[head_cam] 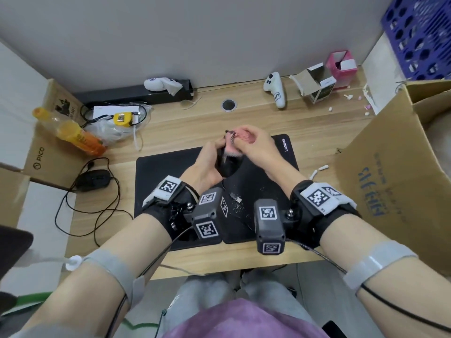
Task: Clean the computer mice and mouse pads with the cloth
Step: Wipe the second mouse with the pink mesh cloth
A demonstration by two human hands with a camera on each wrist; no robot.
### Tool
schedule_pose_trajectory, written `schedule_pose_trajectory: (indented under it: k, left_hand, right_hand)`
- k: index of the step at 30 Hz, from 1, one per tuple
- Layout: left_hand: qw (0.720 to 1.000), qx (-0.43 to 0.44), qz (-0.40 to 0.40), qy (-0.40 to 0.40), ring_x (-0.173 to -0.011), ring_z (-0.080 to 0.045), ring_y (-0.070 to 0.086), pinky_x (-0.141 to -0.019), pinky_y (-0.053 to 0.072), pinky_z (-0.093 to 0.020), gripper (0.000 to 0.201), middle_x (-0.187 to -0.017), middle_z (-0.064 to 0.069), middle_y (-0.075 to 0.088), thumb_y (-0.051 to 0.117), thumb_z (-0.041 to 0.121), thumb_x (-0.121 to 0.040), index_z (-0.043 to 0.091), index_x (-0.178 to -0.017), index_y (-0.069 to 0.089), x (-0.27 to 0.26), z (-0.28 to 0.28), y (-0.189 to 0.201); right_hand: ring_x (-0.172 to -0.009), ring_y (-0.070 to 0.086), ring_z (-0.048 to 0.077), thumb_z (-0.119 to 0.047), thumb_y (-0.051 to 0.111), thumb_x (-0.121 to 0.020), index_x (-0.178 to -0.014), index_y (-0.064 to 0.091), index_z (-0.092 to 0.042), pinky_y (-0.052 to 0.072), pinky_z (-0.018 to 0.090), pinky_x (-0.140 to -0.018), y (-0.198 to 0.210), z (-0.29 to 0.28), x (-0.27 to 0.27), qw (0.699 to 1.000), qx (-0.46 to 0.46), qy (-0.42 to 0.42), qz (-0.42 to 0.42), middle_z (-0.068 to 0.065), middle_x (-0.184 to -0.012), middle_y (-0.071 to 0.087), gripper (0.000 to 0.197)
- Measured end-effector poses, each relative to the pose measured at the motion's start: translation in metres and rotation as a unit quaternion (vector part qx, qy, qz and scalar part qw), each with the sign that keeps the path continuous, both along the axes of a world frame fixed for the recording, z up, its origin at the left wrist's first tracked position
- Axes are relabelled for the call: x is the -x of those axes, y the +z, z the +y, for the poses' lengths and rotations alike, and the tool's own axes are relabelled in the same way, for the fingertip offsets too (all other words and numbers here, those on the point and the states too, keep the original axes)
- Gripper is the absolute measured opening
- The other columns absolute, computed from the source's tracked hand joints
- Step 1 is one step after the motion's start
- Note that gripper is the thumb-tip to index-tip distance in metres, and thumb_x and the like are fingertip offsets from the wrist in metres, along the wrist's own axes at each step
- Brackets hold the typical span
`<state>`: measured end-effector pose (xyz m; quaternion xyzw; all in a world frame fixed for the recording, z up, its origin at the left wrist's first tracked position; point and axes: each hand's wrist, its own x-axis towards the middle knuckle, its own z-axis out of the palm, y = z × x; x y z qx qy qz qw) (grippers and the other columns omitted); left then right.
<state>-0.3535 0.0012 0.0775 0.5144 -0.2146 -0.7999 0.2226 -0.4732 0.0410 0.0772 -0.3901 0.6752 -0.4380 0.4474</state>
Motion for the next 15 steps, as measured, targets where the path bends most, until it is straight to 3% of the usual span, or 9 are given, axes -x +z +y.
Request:
schedule_pose_trajectory:
  k: [2, 3, 5, 8, 11, 15]
  left_hand:
    - [0.999, -0.016, -0.047, 0.017, -0.056, -0.018, 0.064, -0.053, 0.055, -0.023, 0.031, -0.072, -0.007, 0.067, 0.033, 0.024, -0.101, 0.01, -0.096, 0.061, -0.006, -0.007, -0.003]
    - [0.997, -0.022, -0.073, 0.018, -0.052, -0.019, 0.062, -0.051, 0.053, -0.024, 0.033, -0.067, -0.006, 0.065, 0.031, 0.027, -0.101, 0.014, -0.086, 0.057, -0.009, -0.008, -0.004]
    - [0.995, -0.028, -0.094, 0.014, -0.059, -0.021, 0.062, -0.057, 0.054, -0.033, 0.034, -0.077, -0.008, 0.064, 0.029, 0.031, -0.1, 0.016, -0.082, 0.054, -0.013, -0.008, -0.006]
    - [0.998, -0.033, -0.045, 0.031, -0.062, -0.022, 0.066, -0.058, 0.057, -0.031, 0.038, -0.08, -0.011, 0.067, 0.029, 0.023, -0.102, 0.009, -0.088, 0.061, -0.01, 0.001, -0.003]
    - [1.0, -0.03, 0.007, 0.003, -0.083, -0.023, 0.064, -0.089, 0.05, -0.035, 0.033, -0.092, -0.012, 0.067, 0.033, 0.018, -0.103, 0.006, -0.098, 0.063, -0.007, 0.008, 0.002]
    - [1.0, -0.014, -0.003, -0.009, -0.086, -0.023, 0.063, -0.089, 0.051, -0.036, 0.029, -0.098, -0.014, 0.066, 0.034, 0.014, -0.102, 0.005, -0.111, 0.06, -0.014, -0.001, 0.005]
  right_hand:
    - [-0.095, 0.062, 0.006, -0.012, 0.075, -0.077, -0.105, 0.07, -0.021, 0.048, 0.013, -0.081, -0.002, 0.007, -0.01, 0.998, 0.003, 0.066, -0.004, -0.008, -0.107, 0.067, 0.029]
    - [-0.093, 0.06, 0.003, -0.013, 0.078, -0.074, -0.105, 0.07, -0.021, 0.046, 0.009, -0.077, -0.002, 0.01, -0.013, 0.995, -0.001, 0.1, 0.013, -0.009, -0.107, 0.065, 0.034]
    - [-0.086, 0.058, -0.001, -0.013, 0.081, -0.069, -0.098, 0.071, -0.022, 0.041, 0.004, -0.069, -0.004, 0.015, -0.014, 0.988, 0.001, 0.147, 0.057, -0.012, -0.1, 0.061, 0.032]
    - [-0.091, 0.062, 0.008, -0.018, 0.08, -0.071, -0.1, 0.071, -0.022, 0.046, 0.016, -0.075, -0.001, 0.008, -0.009, 0.992, 0.005, 0.107, 0.071, -0.007, -0.102, 0.067, 0.03]
    - [-0.089, 0.061, 0.011, -0.023, 0.075, -0.08, -0.108, 0.068, -0.02, 0.044, 0.018, -0.071, 0.004, -0.009, -0.002, 0.998, -0.005, -0.012, 0.064, -0.006, -0.098, 0.067, 0.029]
    - [-0.089, 0.059, 0.01, -0.024, 0.07, -0.086, -0.115, 0.064, -0.02, 0.044, 0.017, -0.068, 0.008, -0.017, -0.002, 0.996, -0.02, 0.01, 0.084, -0.005, -0.101, 0.065, 0.029]
